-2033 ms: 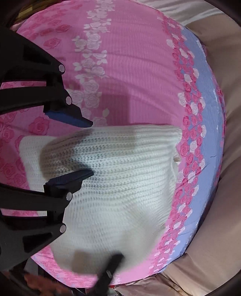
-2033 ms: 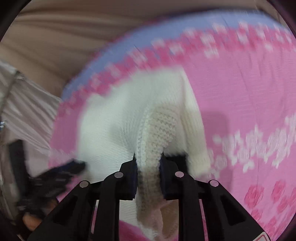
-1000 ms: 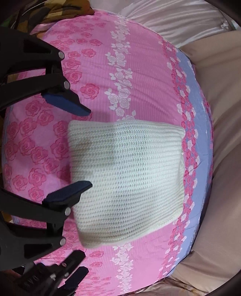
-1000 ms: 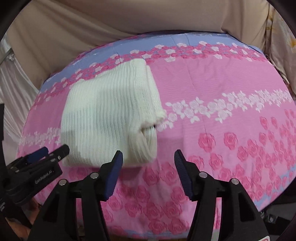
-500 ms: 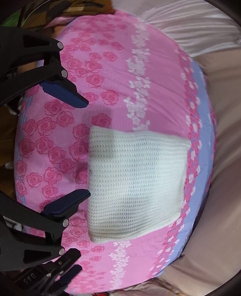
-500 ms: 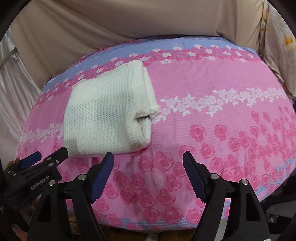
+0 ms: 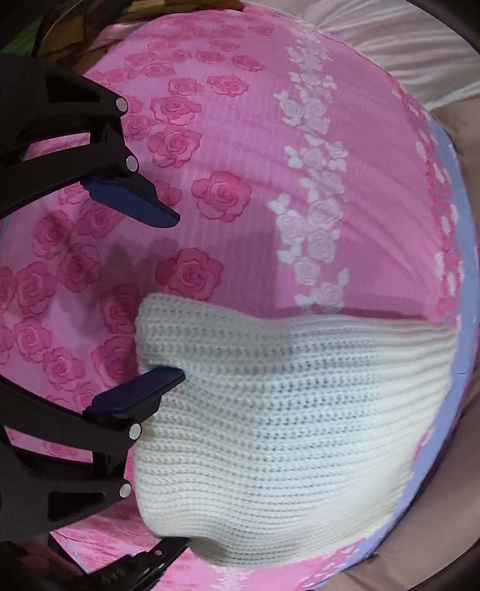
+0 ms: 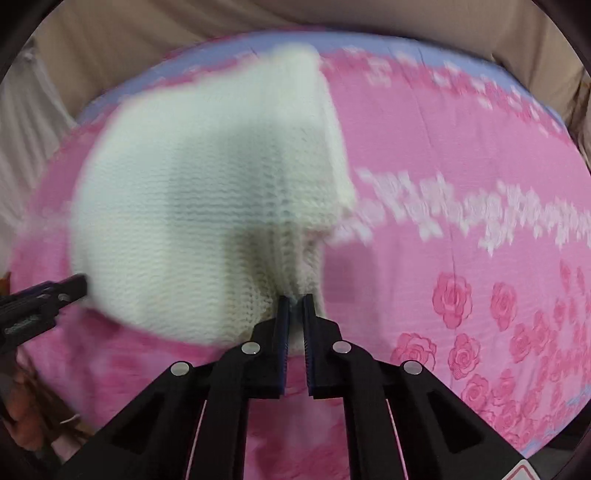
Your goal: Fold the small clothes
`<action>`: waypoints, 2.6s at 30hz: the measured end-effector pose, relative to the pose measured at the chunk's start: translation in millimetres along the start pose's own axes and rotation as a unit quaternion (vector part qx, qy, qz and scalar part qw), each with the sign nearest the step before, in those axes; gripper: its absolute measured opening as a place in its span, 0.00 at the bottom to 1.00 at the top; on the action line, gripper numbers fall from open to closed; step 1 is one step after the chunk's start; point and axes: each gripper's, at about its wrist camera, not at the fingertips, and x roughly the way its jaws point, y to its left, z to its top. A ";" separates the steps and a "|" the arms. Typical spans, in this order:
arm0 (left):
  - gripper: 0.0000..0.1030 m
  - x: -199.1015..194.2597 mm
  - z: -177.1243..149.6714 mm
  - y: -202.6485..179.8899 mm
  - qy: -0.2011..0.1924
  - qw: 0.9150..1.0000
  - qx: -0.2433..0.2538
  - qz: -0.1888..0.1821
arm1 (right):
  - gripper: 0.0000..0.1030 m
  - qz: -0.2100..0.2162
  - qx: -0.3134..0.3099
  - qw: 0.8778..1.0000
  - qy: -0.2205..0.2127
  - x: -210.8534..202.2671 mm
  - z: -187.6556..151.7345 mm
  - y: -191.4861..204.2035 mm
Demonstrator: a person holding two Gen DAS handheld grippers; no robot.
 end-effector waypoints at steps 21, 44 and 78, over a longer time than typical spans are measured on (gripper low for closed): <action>0.87 -78.2 -43.8 -50.7 -0.102 0.994 0.032 -0.005 | 0.70 -0.060 0.010 0.996 -0.061 -85.4 -48.8 14.1; 0.87 -85.2 -52.8 -59.8 -0.130 0.990 0.054 0.030 | 0.71 -0.060 0.028 0.995 -0.075 -95.1 -52.3 16.5; 0.87 -80.9 -49.9 -56.3 -0.127 0.990 0.053 0.041 | 0.71 -0.064 0.026 0.995 -0.068 -90.6 -51.1 19.9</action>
